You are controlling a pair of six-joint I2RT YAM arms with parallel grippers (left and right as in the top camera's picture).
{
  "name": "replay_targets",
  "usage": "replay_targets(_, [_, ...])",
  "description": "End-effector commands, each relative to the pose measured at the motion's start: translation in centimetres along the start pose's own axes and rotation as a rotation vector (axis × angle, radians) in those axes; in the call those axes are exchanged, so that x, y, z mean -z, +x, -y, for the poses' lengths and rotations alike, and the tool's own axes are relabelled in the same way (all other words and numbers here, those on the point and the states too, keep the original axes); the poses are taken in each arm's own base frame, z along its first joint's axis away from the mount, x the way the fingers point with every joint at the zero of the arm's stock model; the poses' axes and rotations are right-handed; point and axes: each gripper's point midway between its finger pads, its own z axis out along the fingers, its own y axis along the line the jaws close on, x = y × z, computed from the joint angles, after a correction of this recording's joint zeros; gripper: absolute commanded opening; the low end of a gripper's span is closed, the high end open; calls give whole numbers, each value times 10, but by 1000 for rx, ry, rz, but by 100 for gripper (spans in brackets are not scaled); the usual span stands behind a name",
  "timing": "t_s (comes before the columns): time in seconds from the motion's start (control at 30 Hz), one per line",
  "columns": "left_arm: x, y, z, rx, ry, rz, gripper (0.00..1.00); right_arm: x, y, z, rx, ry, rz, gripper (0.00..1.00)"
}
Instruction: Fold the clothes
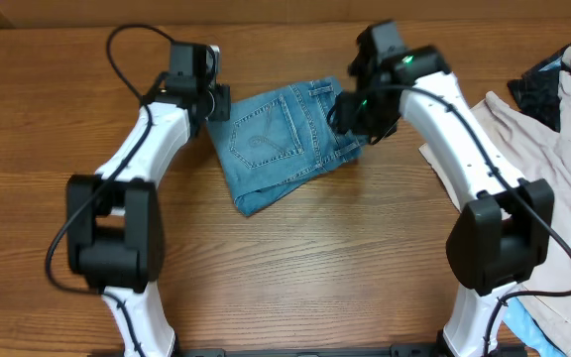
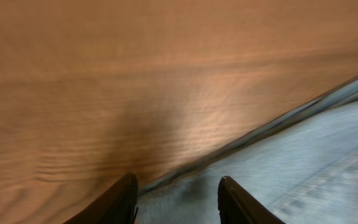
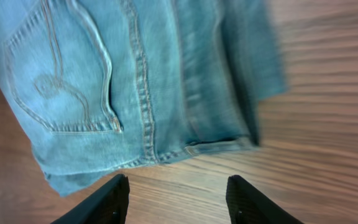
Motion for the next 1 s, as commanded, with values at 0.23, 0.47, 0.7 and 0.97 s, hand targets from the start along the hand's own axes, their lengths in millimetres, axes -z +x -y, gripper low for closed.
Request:
replay_targets(0.23, [-34, 59, -22, 10, -35, -250, 43, -90, 43, -1, 47, -48, -61, 55])
replay_targets(0.47, [-1, 150, -26, 97, -75, -641, 24, -100, 6, 49, 28, 149, 107, 56])
replay_targets(0.7, [34, 203, 0, 162, 13, -890, 9, -82, -53, 73, 13, 196, 339, 56])
replay_targets(0.97, [64, 164, 10, 141, 47, -751, 5, -82, -49, 78, 10, 201, 321, 61])
